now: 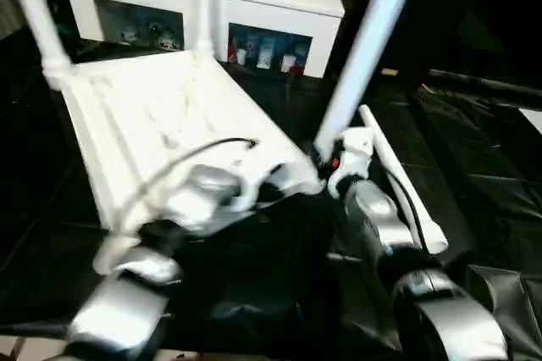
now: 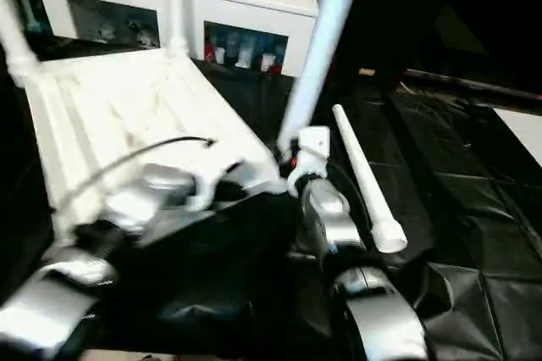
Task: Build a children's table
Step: Insert table leg to table base
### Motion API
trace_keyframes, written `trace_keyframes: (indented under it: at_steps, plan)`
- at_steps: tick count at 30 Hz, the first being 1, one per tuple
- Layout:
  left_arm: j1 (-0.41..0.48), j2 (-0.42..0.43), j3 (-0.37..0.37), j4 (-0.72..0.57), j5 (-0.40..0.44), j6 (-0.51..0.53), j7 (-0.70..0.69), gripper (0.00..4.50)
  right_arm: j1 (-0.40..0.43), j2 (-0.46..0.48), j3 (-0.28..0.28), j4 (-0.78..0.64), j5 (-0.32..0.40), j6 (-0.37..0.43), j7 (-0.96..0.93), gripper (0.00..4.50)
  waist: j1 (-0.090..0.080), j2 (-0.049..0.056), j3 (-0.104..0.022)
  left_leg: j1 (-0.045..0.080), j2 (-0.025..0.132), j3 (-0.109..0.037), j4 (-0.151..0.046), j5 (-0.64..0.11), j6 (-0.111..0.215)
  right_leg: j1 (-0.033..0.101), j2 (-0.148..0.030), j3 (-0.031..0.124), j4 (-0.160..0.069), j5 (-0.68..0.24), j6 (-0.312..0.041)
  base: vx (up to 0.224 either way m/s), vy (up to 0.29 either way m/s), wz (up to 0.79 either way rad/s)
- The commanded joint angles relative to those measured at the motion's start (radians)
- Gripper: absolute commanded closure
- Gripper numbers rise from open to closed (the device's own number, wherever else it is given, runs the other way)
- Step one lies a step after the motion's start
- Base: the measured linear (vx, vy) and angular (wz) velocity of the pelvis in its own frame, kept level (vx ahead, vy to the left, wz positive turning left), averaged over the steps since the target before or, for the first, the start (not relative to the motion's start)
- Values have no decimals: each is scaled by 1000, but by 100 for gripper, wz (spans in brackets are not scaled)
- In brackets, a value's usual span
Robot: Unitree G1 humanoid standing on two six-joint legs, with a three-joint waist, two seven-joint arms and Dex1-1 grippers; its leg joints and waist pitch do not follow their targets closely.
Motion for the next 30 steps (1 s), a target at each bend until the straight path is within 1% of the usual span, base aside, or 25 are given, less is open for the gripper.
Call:
trace_keyframes:
  at_steps: [1,2,4,5,6,8,10,11,13,14,15,16,19,20,21,22,23,24,25,27,28,29,30]
  plan:
    - [-9,-35,8,29,-6,9,36,450,53,11,-3,120,-8,96,-40,264,-1,21,-24,18,29,-21,-89,-566,-31,-11,-41,20,-92,-410,-113,0,0,0]
    - [-16,-46,12,39,-6,6,49,450,45,14,-1,128,-17,92,-50,264,1,21,-26,16,30,-19,-89,-543,-28,-9,-40,20,-88,-369,-118,0,0,0]
    - [-20,-51,17,47,-7,2,58,450,36,18,-2,132,-21,89,-57,264,4,19,-28,10,29,-15,-88,-491,-19,-2,-36,21,-80,-285,-129,0,0,0]
    - [-25,-52,22,56,-6,-1,65,450,29,21,-7,138,-27,87,-64,264,5,20,-30,10,29,-14,-87,-480,-17,-2,-36,22,-78,-271,-131,0,0,0]
    - [-29,-50,25,62,-6,-3,66,450,25,23,-11,141,-29,86,-66,264,5,18,-28,8,29,-13,-87,-468,-14,0,-35,21,-77,-265,-132,0,0,0]
    - [-36,-41,33,79,-6,-11,69,450,19,24,-19,150,-32,84,-67,264,7,15,-27,7,29,-12,-87,-468,-13,0,-37,22,-79,-289,-128,0,0,0]
    - [-41,-36,38,90,-7,-16,71,450,15,22,-23,157,-35,81,-67,264,8,15,-26,9,28,-13,-87,-488,-16,-3,-40,23,-85,-351,-113,0,0,0]
    - [-42,-34,40,92,-8,-17,71,450,13,22,-28,159,-33,78,-63,264,8,14,-26,8,29,-14,-89,-488,-17,-3,-40,23,-86,-361,-110,0,0,0]
    - [-42,-30,43,93,-9,-18,69,450,6,19,-29,159,-35,71,-47,264,8,16,-24,9,31,-17,-91,-511,-23,-7,-41,22,-90,-399,-100,0,0,0]
    - [-43,-30,44,93,-10,-19,69,450,4,18,-28,159,-37,68,-41,264,7,16,-23,9,30,-19,-92,-536,-28,-10,-42,21,-94,-436,-93,0,0,0]
    - [-43,-28,45,94,-10,-21,65,450,0,18,-24,159,-44,64,-30,264,6,16,-25,9,31,-21,-92,-548,-32,-11,-43,21,-95,-451,-88,0,0,0]
    - [-44,-26,45,95,-11,-24,61,450,-6,16,-18,158,-52,58,-17,264,5,16,-24,9,31,-21,-93,-554,-32,-13,-43,21,-97,-455,-86,0,0,0]
    - [-45,-21,47,99,-11,-32,54,450,-19,11,-4,153,-71,41,22,264,5,16,-25,7,31,-21,-93,-548,-30,-13,-43,22,-97,-448,-88,0,0,0]
    - [-48,-19,49,103,-12,-35,52,450,-24,8,0,149,-76,33,36,208,5,15,-25,7,31,-21,-93,-547,-29,-14,-43,22,-97,-445,-90,0,0,0]
    - [-50,-19,50,106,-12,-37,51,450,-26,7,-1,148,-77,30,44,208,5,15,-26,6,31,-20,-92,-543,-27,-13,-44,22,-96,-439,-93,0,0,0]
    - [-52,-18,51,109,-12,-40,51,450,-29,6,0,146,-79,28,51,194,4,15,-26,5,31,-20,-93,-536,-25,-12,-43,22,-95,-431,-97,0,0,0]
    - [-53,-17,52,111,-13,-42,50,450,-31,5,0,144,-79,26,60,194,3,16,-27,4,31,-20,-93,-532,-25,-11,-43,22,-94,-428,-100,0,0,0]
    - [-54,-16,54,112,-13,-44,49,450,-34,4,1,142,-80,22,70,187,5,14,-29,-1,32,-19,-92,-505,-22,-6,-44,22,-91,-400,-104,0,0,0]
    - [-55,-15,55,113,-14,-46,49,450,-36,3,2,139,-81,18,79,166,5,13,-30,-2,33,-18,-92,-491,-20,-5,-44,22,-90,-385,-108,0,0,0]
    - [-57,-14,57,115,-15,-50,47,450,-41,-1,1,133,-80,8,102,157,5,14,-28,-3,33,-13,-90,-466,-10,-6,-43,23,-88,-357,-122,0,0,0]
    - [-57,-13,57,115,-15,-51,47,450,-42,-1,1,133,-80,6,106,147,4,15,-27,-5,33,-14,-91,-463,-10,-4,-45,23,-88,-369,-123,0,0,0]
    - [-58,-12,58,116,-15,-52,46,450,-45,-3,-5,131,-79,2,117,147,4,14,-29,-4,33,-14,-91,-461,-10,-3,-46,23,-88,-373,-124,0,0,0]
    - [-59,-12,59,116,-14,-53,45,450,-46,-3,-8,130,-79,-1,124,124,4,16,-28,-2,35,-14,-91,-461,-10,-5,-46,23,-89,-376,-125,0,0,0]
